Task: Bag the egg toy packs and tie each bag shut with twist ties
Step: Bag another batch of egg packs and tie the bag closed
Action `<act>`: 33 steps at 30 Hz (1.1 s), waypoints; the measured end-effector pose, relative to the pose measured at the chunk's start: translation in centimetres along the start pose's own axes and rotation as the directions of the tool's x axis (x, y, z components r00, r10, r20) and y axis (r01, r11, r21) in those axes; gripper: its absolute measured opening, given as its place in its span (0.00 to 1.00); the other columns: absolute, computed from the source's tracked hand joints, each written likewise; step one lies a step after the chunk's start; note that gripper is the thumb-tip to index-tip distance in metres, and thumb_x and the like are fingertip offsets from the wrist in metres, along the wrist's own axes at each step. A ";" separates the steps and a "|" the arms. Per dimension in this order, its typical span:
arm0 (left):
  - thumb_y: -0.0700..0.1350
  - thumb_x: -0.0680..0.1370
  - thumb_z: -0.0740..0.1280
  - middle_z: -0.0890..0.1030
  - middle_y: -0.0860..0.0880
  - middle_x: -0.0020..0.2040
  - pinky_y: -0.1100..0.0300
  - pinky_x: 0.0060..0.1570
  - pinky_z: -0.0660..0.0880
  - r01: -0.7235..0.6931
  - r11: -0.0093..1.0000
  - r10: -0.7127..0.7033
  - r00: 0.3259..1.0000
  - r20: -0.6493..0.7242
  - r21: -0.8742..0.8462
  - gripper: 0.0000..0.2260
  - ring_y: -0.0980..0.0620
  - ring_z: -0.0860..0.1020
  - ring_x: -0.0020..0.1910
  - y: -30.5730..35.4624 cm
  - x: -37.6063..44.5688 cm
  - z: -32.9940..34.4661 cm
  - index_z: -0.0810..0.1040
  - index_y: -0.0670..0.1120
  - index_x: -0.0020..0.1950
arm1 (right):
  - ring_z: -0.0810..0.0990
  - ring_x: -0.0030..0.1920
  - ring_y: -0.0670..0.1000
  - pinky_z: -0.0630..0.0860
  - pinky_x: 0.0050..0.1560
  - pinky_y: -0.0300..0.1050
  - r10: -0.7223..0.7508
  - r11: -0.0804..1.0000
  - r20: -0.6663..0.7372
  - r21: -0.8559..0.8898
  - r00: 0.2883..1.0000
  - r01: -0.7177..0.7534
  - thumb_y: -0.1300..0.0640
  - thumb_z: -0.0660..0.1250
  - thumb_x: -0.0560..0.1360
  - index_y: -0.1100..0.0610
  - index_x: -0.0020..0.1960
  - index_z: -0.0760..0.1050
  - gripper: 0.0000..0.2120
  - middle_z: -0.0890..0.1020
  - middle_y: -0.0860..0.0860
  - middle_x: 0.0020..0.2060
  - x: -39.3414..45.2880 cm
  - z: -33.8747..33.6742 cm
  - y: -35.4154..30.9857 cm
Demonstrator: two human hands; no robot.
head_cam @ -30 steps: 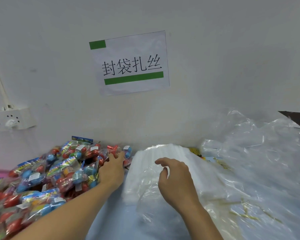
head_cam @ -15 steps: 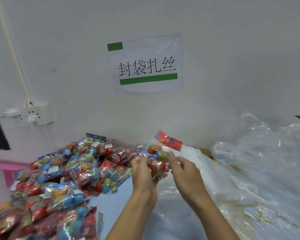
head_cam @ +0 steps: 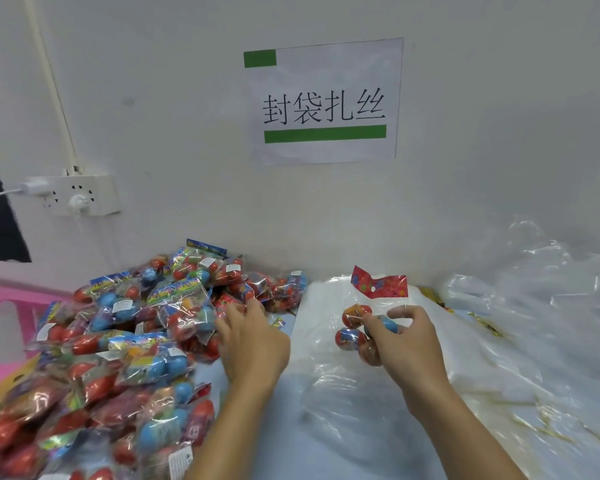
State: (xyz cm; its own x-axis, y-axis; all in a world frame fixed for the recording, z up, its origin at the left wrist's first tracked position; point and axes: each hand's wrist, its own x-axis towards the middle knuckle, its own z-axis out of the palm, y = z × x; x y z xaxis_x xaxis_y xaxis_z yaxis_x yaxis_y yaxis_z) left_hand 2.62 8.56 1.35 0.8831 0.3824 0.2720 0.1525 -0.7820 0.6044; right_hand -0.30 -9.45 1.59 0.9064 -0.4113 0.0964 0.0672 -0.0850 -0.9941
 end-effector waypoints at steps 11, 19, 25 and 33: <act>0.31 0.78 0.62 0.54 0.41 0.76 0.49 0.54 0.75 0.024 0.992 -0.035 0.996 0.087 0.123 0.13 0.37 0.71 0.62 -2.0 0.1 -0.1 0.75 0.43 0.59 | 0.79 0.40 0.45 0.71 0.31 0.37 -0.031 1.000 0.052 0.000 0.998 0.031 0.50 0.73 0.76 0.48 0.56 0.71 0.13 0.77 0.46 0.42 0.2 0.2 0.4; 0.32 0.80 0.61 0.72 0.40 0.61 0.53 0.45 0.72 -0.006 0.987 -0.004 0.998 0.063 0.159 0.07 0.43 0.74 0.47 -1.0 0.2 0.4 0.76 0.36 0.55 | 0.80 0.42 0.47 0.71 0.33 0.39 -0.048 0.999 0.038 0.005 0.998 0.048 0.51 0.73 0.76 0.49 0.54 0.70 0.13 0.80 0.52 0.47 0.0 0.3 0.2; 0.41 0.80 0.62 0.72 0.43 0.66 0.51 0.54 0.71 -0.163 0.964 0.156 0.986 0.050 0.210 0.15 0.42 0.69 0.66 0.2 0.0 0.1 0.69 0.44 0.67 | 0.82 0.44 0.50 0.75 0.37 0.42 -0.060 0.998 0.030 0.018 0.998 0.060 0.51 0.73 0.75 0.48 0.49 0.70 0.12 0.80 0.50 0.46 0.1 0.3 0.3; 0.38 0.79 0.61 0.69 0.48 0.73 0.43 0.71 0.60 -0.239 0.903 0.117 0.937 0.328 0.358 0.22 0.42 0.58 0.75 -1.8 0.5 0.9 0.68 0.53 0.72 | 0.83 0.32 0.46 0.74 0.30 0.36 -0.060 0.998 0.039 0.037 0.997 0.059 0.53 0.73 0.75 0.48 0.51 0.71 0.11 0.82 0.48 0.41 0.1 0.4 0.3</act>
State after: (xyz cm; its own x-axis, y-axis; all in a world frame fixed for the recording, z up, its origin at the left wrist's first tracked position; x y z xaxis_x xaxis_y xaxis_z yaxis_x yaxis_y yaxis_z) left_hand 3.15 9.70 -0.23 0.9912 0.1050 0.0801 0.0859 -0.9734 0.2124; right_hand -0.05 -9.17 1.27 0.9163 -0.3695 0.1541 0.1358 -0.0752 -0.9879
